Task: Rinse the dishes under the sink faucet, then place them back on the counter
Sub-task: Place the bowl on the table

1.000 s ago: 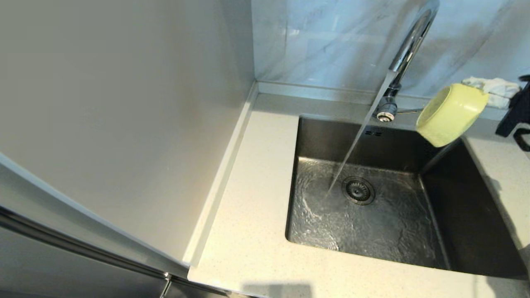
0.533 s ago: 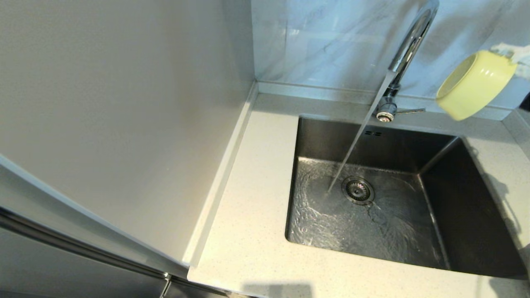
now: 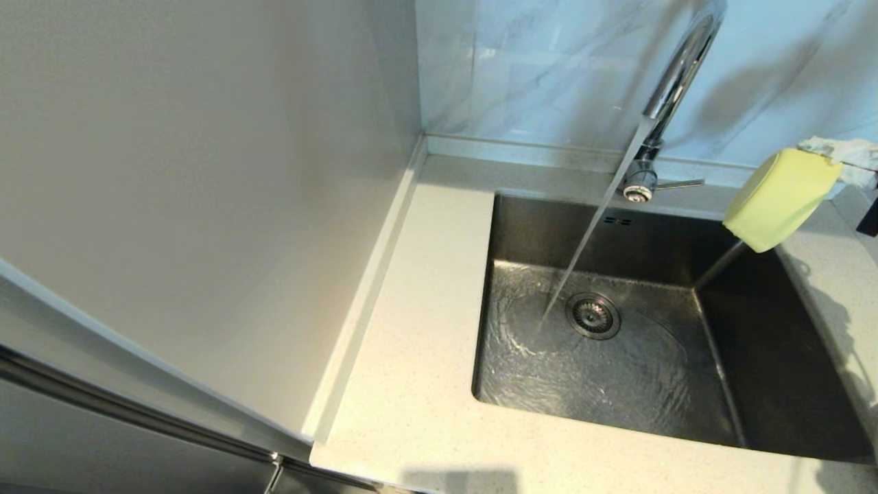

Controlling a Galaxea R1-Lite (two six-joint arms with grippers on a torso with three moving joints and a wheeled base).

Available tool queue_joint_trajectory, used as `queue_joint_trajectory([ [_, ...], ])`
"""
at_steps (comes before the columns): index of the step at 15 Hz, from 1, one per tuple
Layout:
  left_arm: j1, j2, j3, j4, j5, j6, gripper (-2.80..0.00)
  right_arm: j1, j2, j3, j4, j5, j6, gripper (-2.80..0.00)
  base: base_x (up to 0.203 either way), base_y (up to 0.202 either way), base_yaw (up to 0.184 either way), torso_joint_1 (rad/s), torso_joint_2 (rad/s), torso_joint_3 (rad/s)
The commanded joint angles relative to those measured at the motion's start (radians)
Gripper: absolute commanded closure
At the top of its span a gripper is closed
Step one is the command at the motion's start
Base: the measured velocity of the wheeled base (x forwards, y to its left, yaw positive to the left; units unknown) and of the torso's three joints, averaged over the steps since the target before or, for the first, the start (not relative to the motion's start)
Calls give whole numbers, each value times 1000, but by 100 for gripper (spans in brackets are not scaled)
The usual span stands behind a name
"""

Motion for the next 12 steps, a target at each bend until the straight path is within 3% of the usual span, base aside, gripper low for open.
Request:
queue_joint_trajectory([
  [1,0,0,0,0,0,0,0,-5,26,-41,113,-14,9,0,0,0,0,0,0,0],
  [3,0,0,0,0,-1,0,0,-8,63,-282,446,-82,-10,0,0,0,0,0,0,0],
  [4,0,0,0,0,0,0,0,-3,87,-447,654,-138,-58,0,0,0,0,0,0,0],
  [6,0,0,0,0,-1,0,0,32,125,-707,1068,-361,-262,0,0,0,0,0,0,0],
  [7,0,0,0,0,-1,0,0,52,135,-773,1152,-507,-412,0,0,0,0,0,0,0],
  [9,0,1,0,0,-1,0,0,73,146,-784,1240,-728,-864,0,0,0,0,0,0,0],
  [10,0,0,0,0,0,0,0,71,146,-760,1273,-799,-1068,0,0,0,0,0,0,0],
  [12,0,0,0,0,0,0,0,39,145,-718,1312,-873,-1373,0,0,0,0,0,0,0],
])
